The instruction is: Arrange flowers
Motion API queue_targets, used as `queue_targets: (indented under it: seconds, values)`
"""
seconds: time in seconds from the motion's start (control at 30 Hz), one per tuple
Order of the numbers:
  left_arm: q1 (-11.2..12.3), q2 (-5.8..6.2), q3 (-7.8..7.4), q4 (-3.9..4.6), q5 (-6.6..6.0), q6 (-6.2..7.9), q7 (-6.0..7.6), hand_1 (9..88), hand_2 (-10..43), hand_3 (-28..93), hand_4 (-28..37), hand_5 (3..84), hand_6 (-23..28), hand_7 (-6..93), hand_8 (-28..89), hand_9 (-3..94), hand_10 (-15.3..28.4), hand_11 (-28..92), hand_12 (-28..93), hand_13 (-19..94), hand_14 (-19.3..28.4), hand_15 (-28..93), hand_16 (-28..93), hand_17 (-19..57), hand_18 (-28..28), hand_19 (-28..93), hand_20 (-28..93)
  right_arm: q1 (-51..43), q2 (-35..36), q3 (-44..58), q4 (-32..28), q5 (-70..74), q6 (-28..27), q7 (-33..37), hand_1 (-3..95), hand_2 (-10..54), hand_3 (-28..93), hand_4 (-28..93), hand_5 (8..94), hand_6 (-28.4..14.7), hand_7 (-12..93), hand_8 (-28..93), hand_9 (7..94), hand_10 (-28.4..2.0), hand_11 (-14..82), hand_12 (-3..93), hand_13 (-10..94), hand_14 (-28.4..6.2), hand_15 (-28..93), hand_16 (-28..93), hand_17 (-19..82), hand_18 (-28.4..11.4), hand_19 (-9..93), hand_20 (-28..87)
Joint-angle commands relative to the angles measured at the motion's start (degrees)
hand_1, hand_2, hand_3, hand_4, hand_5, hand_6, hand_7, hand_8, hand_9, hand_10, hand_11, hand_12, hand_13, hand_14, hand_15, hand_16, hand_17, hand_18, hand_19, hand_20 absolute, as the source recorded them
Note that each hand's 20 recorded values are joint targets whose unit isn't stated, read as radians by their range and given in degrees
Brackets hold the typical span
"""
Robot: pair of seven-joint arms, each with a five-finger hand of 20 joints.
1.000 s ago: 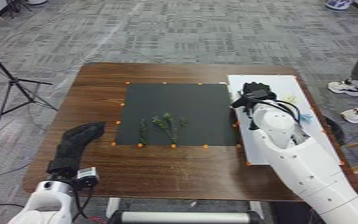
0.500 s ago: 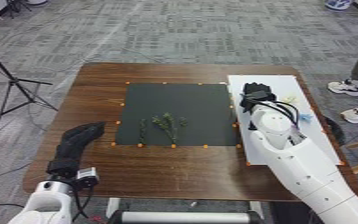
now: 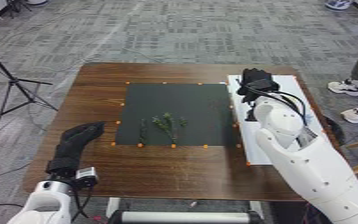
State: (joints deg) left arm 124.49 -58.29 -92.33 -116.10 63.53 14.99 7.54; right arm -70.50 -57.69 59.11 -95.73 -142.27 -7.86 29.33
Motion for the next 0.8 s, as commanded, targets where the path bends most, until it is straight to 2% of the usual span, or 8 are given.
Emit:
queue_targets:
  seconds: [0.03, 0.3, 0.8]
  values:
    - [0.79, 0.23, -0.58, -0.71, -0.12, -0.3, -0.44, 29.2, 2.1, 70, -17.3, 50.4, 5.0, 17.2, -7, 43.4, 12.8, 20, 12, 34, 16.8, 20, 1, 5.2, 12.3, 10, 17, -2.52, 0.08, -1.68, -5.32, -0.49, -1.46, -0.34, 50.9, -9.5, 65, -4, 81.5, -0.2, 36, 28, 93.7, -7.9, 49.0, 24.6, 94, -2.3, 69, 40, 70, -13.7, 93, 61]
    - [0.94, 0.33, -0.7, -0.86, -0.19, -0.35, -0.65, 29.1, 2.0, 70, -17.3, 50.4, 5.1, 17.1, -7, 43.4, 12.8, 20, 12, 34, 16.9, 20, 1, 5.2, 12.3, 11, 17, -5.28, -1.58, -3.97, -7.18, -1.94, -3.64, -0.67, 50.8, -9.5, 65, -4, 81.6, -0.2, 36, 28, 93.7, -7.6, 49.5, 24.3, 94, -2.4, 70, 39, 70, -13.4, 93, 61]
    - [0.69, 0.49, -0.51, -0.85, 0.02, -0.93, -1.56, 29.2, 2.0, 70, -17.4, 50.4, 5.2, 17.0, -7, 43.4, 12.8, 20, 12, 34, 17.0, 20, 1, 5.2, 12.3, 10, 17, -8.21, -7.8, -4.9, -4.49, -2.79, -4.8, -0.58, 50.7, -9.5, 65, -4, 81.6, -0.2, 36, 28, 93.7, -7.6, 49.7, 24.0, 94, -2.5, 70, 38, 71, -13.2, 93, 61]
